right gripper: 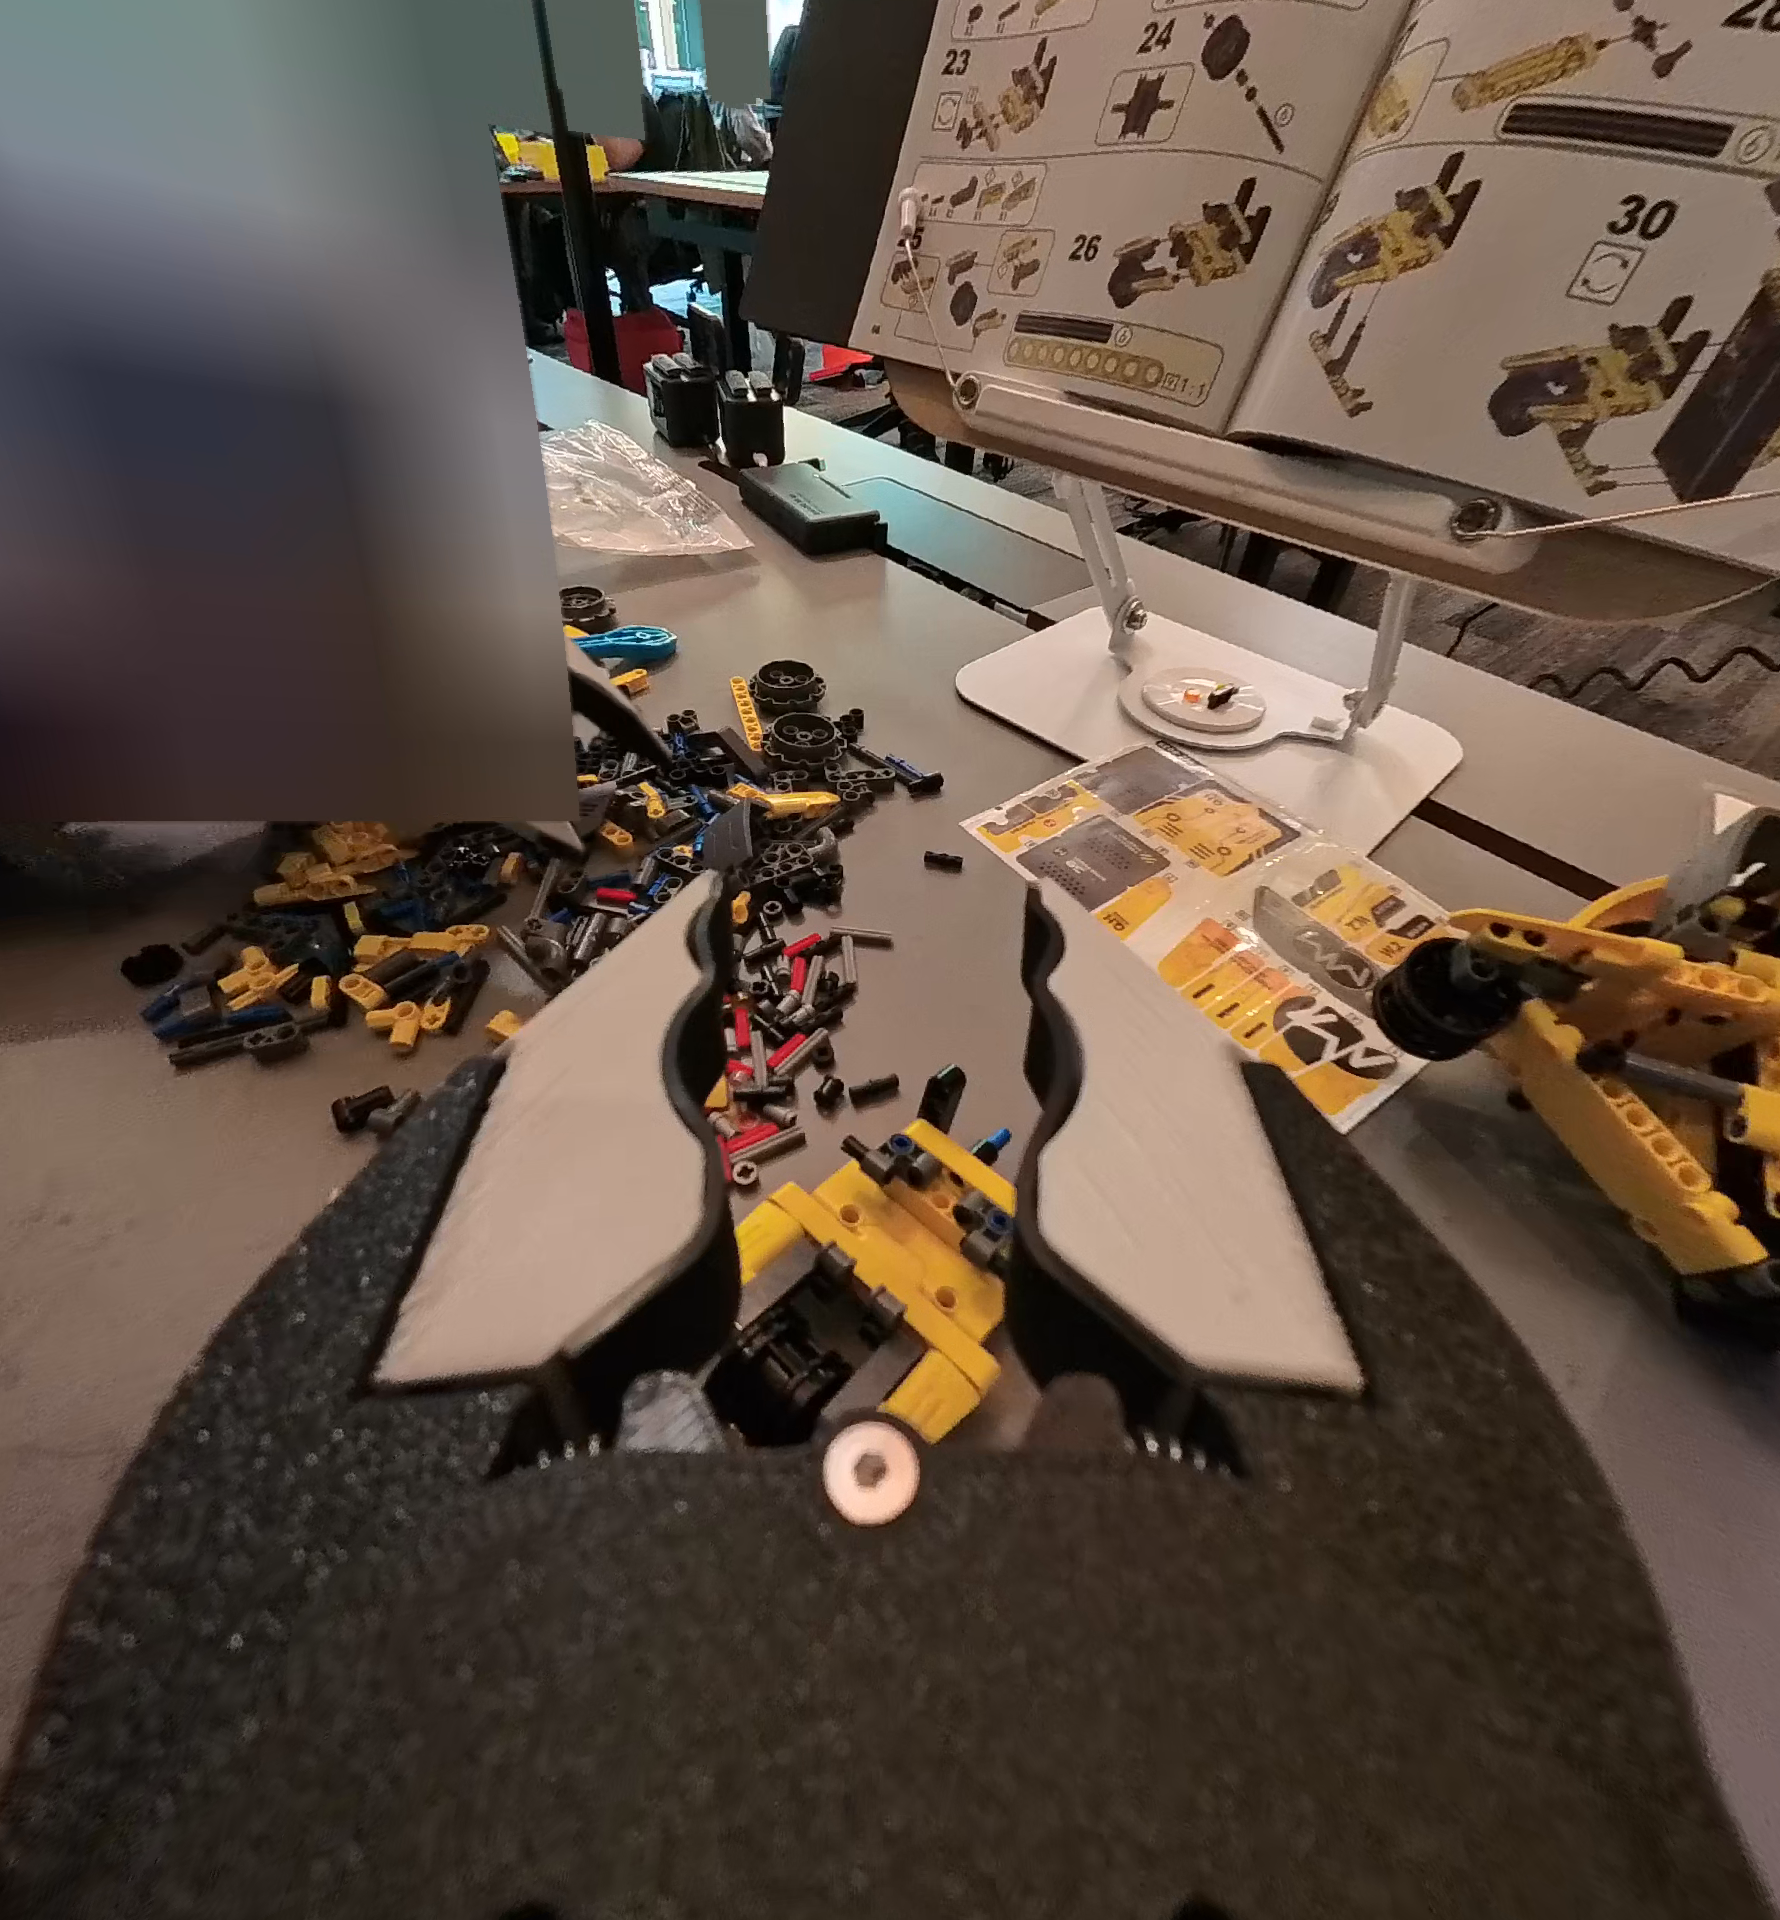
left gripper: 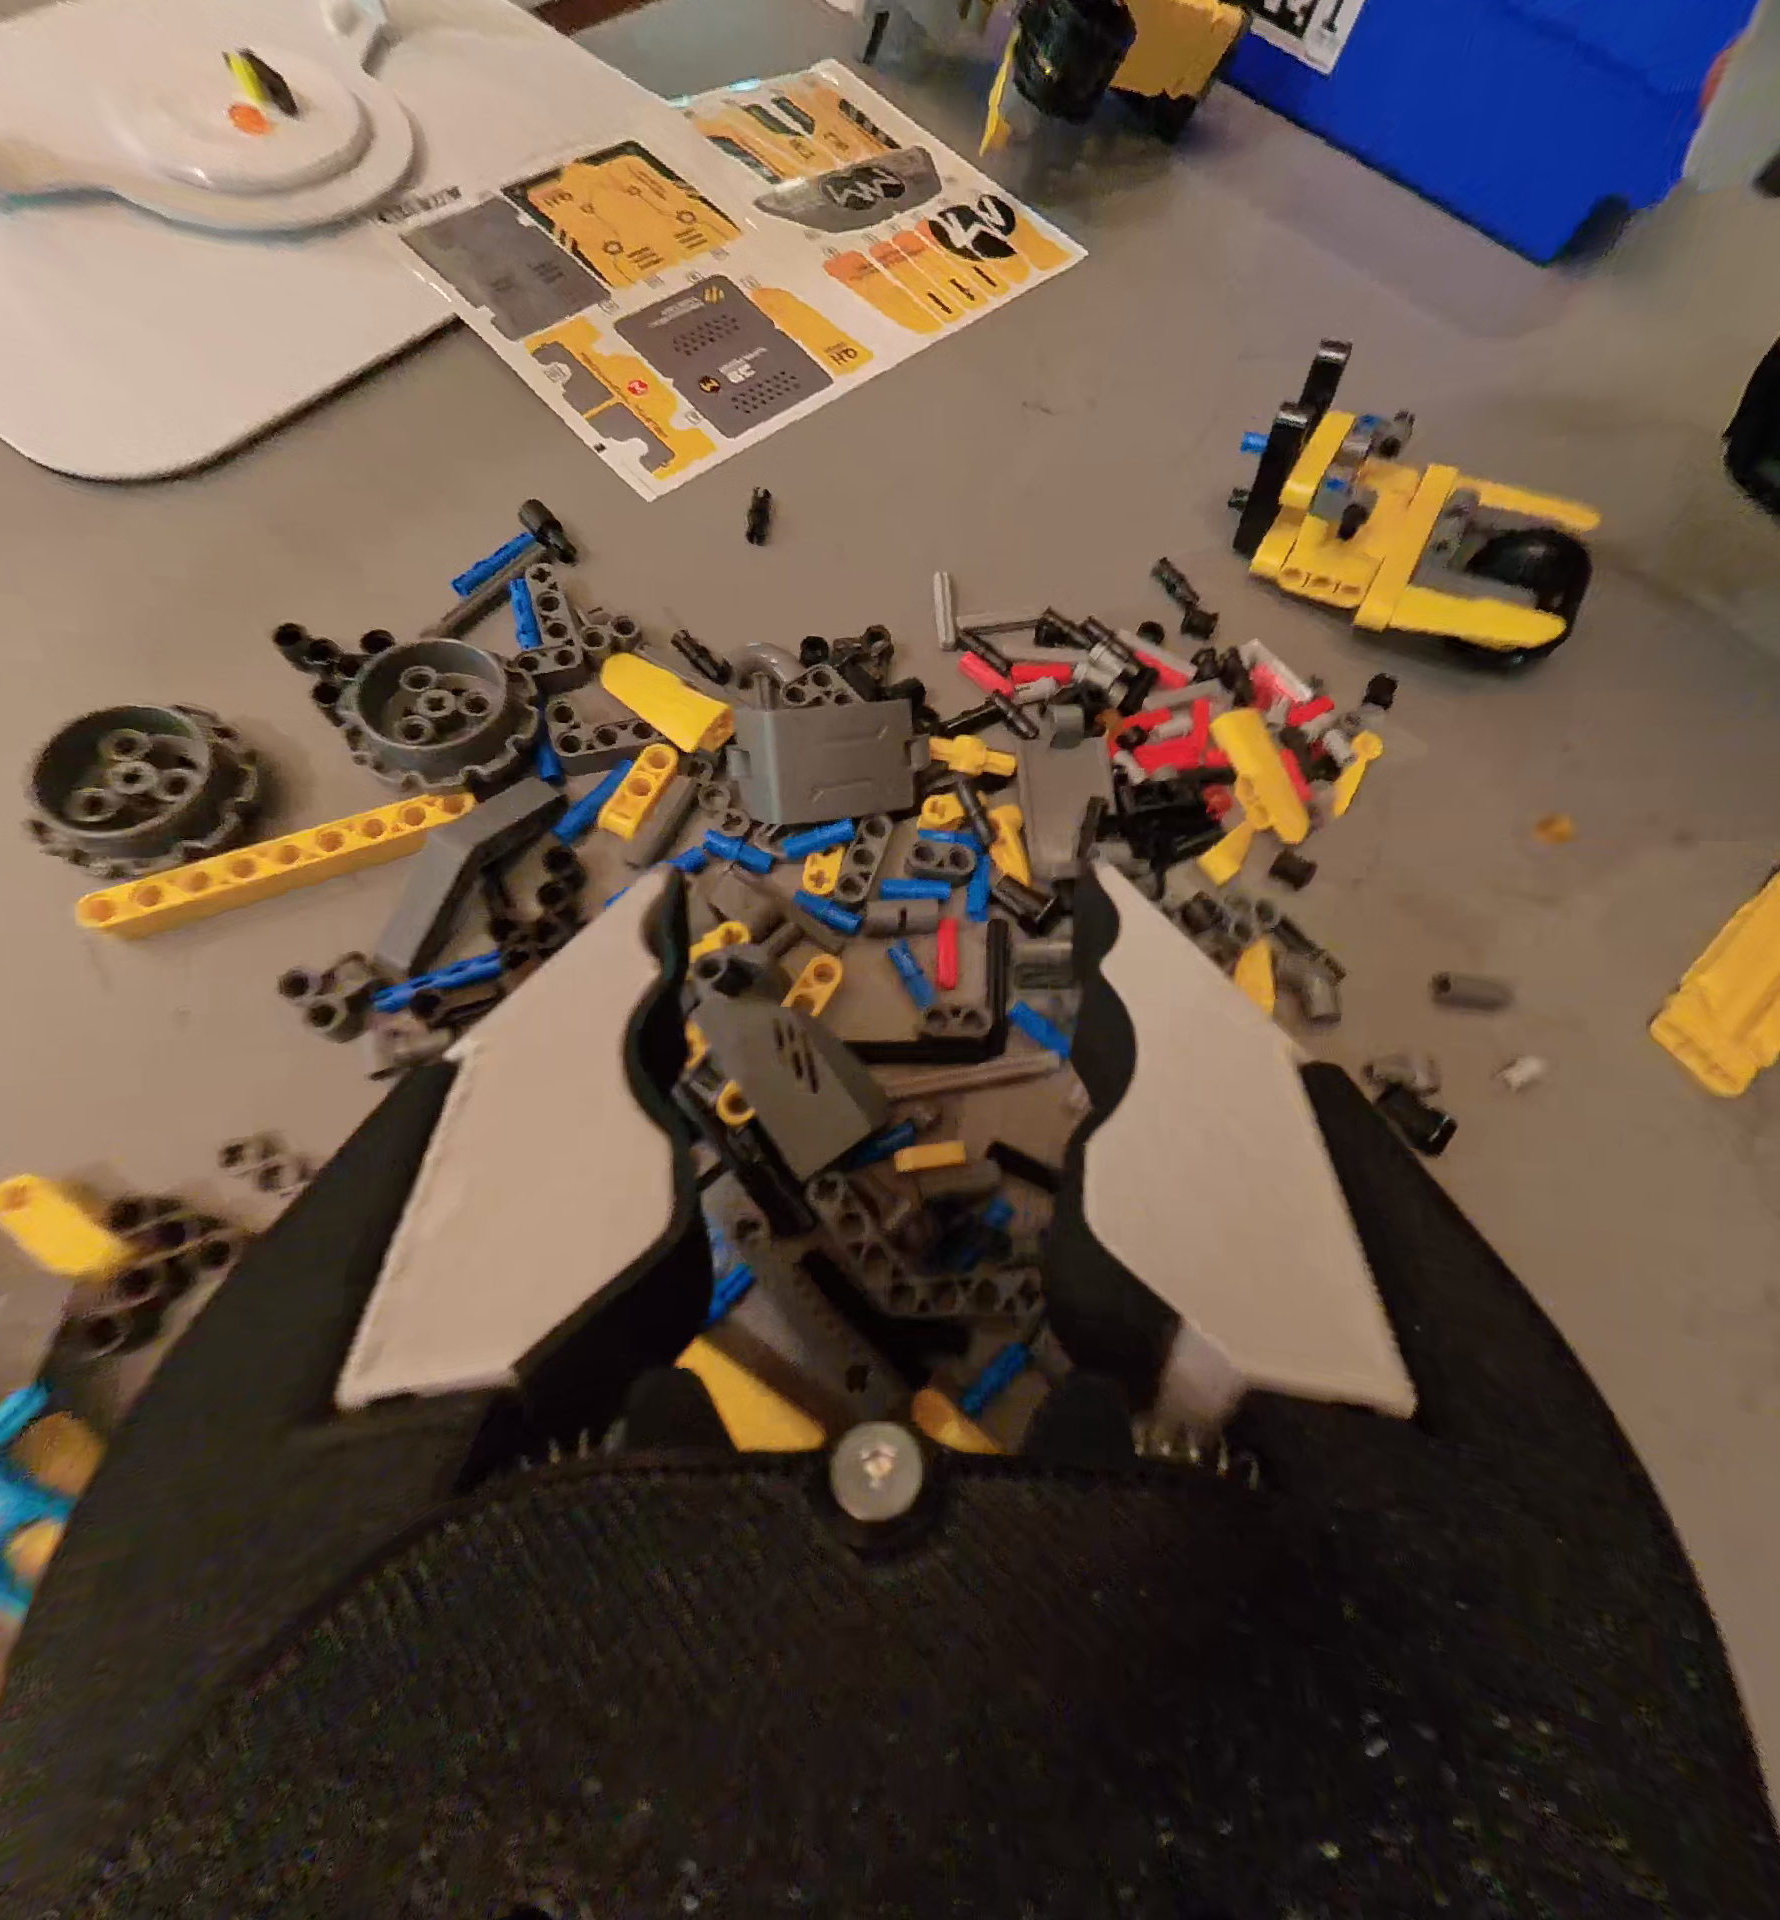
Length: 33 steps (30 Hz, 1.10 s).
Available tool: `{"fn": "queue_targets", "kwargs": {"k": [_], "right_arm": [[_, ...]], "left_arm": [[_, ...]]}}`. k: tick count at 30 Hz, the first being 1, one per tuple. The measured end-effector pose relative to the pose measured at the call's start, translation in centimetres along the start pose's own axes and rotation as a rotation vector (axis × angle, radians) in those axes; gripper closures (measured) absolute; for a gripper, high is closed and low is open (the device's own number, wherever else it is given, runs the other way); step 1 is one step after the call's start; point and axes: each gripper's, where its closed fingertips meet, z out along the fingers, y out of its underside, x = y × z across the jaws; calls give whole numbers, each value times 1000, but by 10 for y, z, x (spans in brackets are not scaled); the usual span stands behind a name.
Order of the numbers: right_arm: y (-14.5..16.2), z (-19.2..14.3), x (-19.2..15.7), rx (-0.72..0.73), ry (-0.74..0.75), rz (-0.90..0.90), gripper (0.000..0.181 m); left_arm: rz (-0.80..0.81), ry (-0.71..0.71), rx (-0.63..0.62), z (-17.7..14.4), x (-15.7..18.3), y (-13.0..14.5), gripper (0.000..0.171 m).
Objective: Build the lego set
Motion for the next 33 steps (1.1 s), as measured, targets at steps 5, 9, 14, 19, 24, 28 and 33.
{"fn": "queue_targets", "kwargs": {"k": [5,9,14,19,24,28,33], "right_arm": [[-6,-3,-3,25,-11,4,126],[-10,-5,-7,33,-8,-23,126],[-15,-8,-10,53,-16,-27,126],[-15,-9,-8,56,-11,-23,126],[-13,-7,-8,48,-15,-17,126],[-10,-6,-9,36,-16,-18,125],[-12,-6,-9,43,-15,-17,126]], "left_arm": [[-7,-62,-70,28,-4,-9,99],[56,-144,-140,44,-7,-10,107],[122,-210,-185,42,-13,-4,129],[90,-211,-174,32,-20,-1,130],[34,-166,-106,22,-18,-7,130],[42,-158,-79,25,-13,-10,112],[118,-168,-60,29,-2,-20,113]]}}
